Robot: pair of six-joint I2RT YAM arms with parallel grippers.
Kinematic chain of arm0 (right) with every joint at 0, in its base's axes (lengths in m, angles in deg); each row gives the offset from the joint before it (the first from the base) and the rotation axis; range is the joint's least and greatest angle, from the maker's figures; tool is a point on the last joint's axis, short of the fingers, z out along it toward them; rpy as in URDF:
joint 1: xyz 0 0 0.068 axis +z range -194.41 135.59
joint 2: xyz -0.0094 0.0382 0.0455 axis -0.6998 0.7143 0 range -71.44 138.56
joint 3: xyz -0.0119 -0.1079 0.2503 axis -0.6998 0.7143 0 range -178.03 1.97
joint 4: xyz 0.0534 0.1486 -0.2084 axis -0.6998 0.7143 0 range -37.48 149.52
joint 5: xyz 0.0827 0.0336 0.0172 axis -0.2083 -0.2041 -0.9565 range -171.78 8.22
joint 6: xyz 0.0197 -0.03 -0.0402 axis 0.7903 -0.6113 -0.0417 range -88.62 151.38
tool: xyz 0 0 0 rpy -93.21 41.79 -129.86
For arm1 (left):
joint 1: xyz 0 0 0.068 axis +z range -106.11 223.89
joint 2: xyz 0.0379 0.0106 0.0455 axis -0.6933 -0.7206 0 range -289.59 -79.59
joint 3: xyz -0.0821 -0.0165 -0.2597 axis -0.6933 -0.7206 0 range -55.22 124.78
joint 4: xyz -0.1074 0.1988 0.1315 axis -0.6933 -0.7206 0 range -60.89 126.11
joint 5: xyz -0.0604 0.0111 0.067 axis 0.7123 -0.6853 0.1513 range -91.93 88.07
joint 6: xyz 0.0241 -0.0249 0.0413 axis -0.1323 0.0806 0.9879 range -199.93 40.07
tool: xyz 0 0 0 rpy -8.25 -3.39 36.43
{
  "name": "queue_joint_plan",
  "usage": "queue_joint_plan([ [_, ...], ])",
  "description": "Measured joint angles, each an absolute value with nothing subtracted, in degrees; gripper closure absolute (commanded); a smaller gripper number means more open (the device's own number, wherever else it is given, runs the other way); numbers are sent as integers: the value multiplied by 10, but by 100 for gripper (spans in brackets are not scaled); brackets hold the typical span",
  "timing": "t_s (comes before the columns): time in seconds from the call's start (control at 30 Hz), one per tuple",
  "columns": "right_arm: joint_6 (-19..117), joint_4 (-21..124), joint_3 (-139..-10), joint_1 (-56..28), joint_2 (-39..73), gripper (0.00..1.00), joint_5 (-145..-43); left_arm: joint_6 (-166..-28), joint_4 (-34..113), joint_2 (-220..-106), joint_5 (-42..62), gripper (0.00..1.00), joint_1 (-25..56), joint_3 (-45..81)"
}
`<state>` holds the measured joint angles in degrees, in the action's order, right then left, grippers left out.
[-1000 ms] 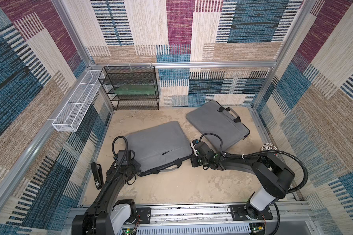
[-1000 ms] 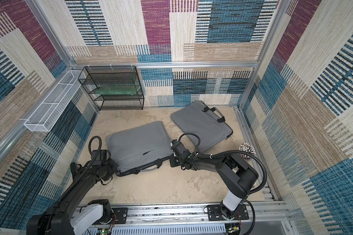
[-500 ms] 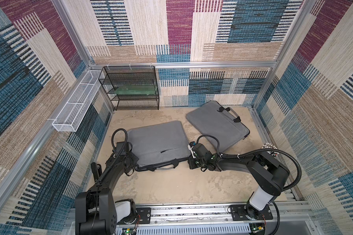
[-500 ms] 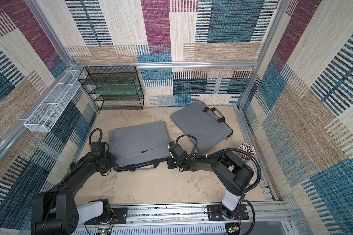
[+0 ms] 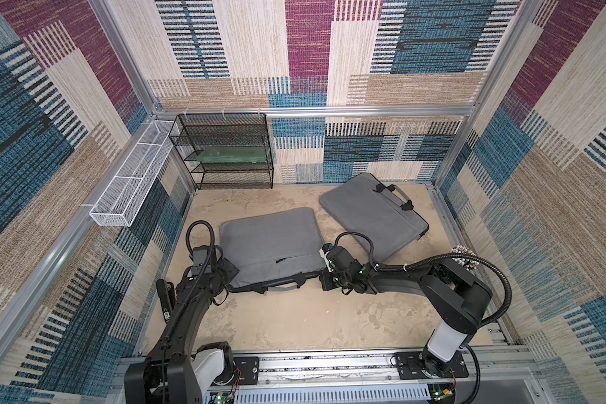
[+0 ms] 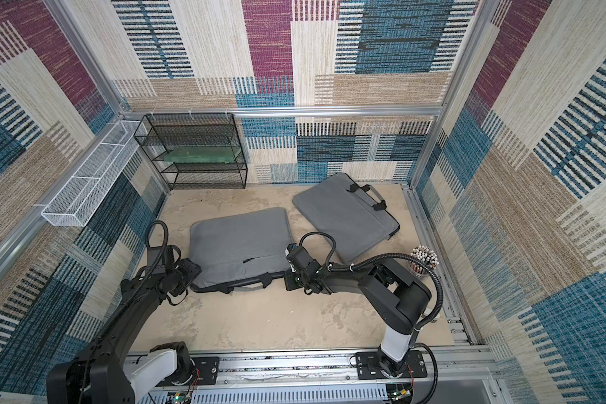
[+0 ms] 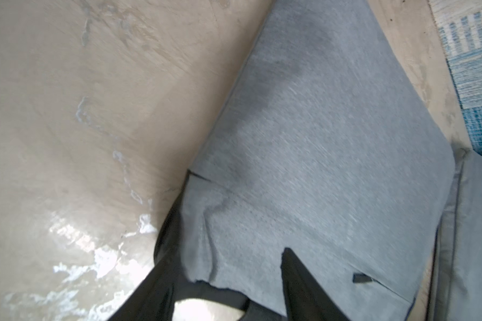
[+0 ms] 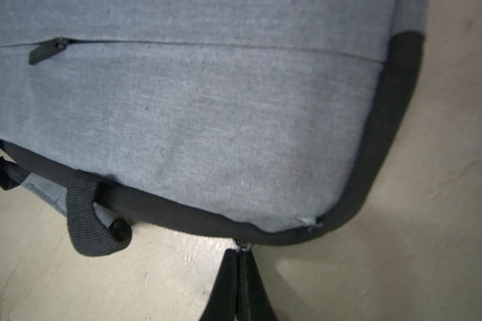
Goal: Open the zippered laptop bag and take out the laptop
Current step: Unzip the zipper on the zippered laptop bag.
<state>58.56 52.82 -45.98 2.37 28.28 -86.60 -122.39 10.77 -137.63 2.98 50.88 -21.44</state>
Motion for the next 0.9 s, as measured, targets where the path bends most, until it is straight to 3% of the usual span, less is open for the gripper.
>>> queue_joint_plan([
  [0.23, 585, 536, -460, 24, 280, 100, -878, -1235, 55, -1255, 64, 42, 488, -242],
  [0.4, 585, 537, -460, 24, 274, 100, -894, -1253, 42, -1226, 79, 44, 408, -251],
  [0.9, 582, 537, -452, 33, 242, 100, -919, -1250, 102, -1444, 22, 51, 118, -158],
])
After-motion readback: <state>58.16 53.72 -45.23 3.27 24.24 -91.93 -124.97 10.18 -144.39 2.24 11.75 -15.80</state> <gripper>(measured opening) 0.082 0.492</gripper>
